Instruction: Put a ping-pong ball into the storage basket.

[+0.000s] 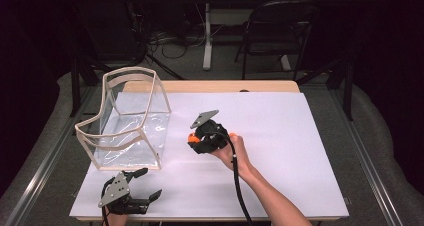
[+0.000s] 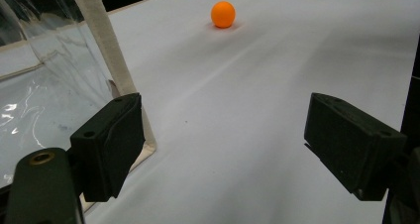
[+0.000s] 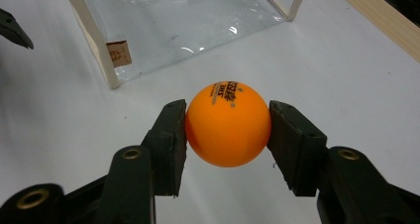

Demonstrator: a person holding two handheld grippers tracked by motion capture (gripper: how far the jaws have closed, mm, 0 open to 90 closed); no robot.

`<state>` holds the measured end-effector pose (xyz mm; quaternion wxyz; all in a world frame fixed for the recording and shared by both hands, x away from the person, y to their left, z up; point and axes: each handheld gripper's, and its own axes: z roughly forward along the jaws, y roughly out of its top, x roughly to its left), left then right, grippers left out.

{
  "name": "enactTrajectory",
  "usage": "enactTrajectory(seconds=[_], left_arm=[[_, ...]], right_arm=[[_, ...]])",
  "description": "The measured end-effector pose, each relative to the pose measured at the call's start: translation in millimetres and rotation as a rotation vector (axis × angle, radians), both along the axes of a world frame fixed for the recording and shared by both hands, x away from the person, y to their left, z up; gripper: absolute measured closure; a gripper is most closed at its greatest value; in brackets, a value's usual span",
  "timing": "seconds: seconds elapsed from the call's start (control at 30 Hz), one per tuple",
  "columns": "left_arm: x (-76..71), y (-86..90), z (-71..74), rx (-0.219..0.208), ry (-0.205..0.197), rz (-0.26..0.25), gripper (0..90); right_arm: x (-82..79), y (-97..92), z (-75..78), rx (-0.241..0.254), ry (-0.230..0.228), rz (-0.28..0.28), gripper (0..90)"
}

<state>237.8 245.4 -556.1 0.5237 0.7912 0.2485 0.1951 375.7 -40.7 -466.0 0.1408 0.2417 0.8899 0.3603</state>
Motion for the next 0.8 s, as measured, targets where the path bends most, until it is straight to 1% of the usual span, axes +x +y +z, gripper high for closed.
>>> enactTrajectory(seconds=[0.23,0.43,0.8], left_arm=[[0.4,0.2,-0.4,0.001,0.002,-0.003,15.8],[0.5,0.2,-0.5,0.001,0.003,-0.003,15.8],[0.6,0.2,-0.6,0.005,0.004,-0.007,15.8]], right_arm=[[5.8,5.5,6.5,-0.006,-0.002,0.002,50.7],[12.2,11.2,15.3,-0.007,-0.006,0.003,50.7],[21.2,19.0,23.7,-0.013,-0.007,0.002,50.7]])
